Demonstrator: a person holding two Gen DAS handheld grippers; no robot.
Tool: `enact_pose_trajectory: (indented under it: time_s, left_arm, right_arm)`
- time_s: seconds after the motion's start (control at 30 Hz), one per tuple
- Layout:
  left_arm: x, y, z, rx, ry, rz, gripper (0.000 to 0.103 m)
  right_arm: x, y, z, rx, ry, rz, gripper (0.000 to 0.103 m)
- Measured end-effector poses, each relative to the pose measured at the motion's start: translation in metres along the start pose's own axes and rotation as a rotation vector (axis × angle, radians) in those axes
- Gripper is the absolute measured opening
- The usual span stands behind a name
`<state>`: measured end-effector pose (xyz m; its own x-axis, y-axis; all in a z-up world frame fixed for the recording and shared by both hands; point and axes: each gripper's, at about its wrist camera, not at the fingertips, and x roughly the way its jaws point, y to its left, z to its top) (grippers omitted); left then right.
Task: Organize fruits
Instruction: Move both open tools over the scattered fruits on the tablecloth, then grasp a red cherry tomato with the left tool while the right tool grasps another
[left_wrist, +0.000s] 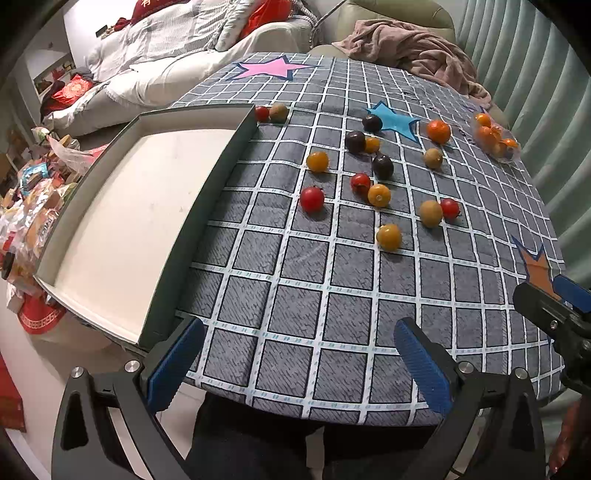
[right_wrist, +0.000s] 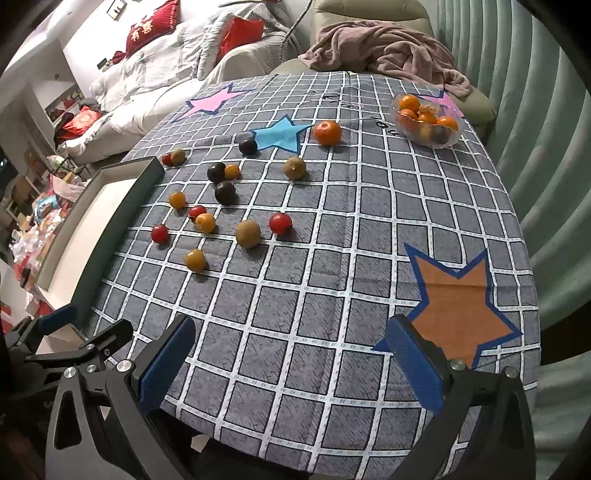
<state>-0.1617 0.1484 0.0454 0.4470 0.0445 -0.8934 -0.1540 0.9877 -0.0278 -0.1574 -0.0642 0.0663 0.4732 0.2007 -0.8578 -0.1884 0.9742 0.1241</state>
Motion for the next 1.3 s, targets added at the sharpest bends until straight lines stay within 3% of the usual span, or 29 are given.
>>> enact_pose_trajectory:
  time_s: [0.37, 0.67, 0.9, 1.1, 1.3]
  left_arm:
    - [0.017, 0.011, 0.009, -0.023, 0.009, -0.029, 0.103]
    - [0.042, -0.008, 0.042, 0.06, -0.039, -0.014, 0.103]
    - [0.076, -0.011, 0.057, 0.062, -0.002, -0.008, 0.103]
    - [0.084, -0.012, 0.06, 0.087, -0.048, -0.021, 0.103]
    - [0.085, -0.012, 0.063, 0.108, -0.055, -0.032, 0.103]
  right_arm:
    - [0.019, -0.01, 0.0, 0.024, 0.028, -0.002, 0.103]
    - [0.045, -0.024, 0.011, 0.03, 0.034, -0.038, 0.103]
    - [0.073, -0.023, 0.021, -0.044, 0.037, -0.073, 0.103]
    - [0.089, -0.006, 0.036, -0.154, -0.004, -0.068, 0.102]
    - [0.1, 0.006, 0.048, -0.2, -0.027, -0.044, 0.092]
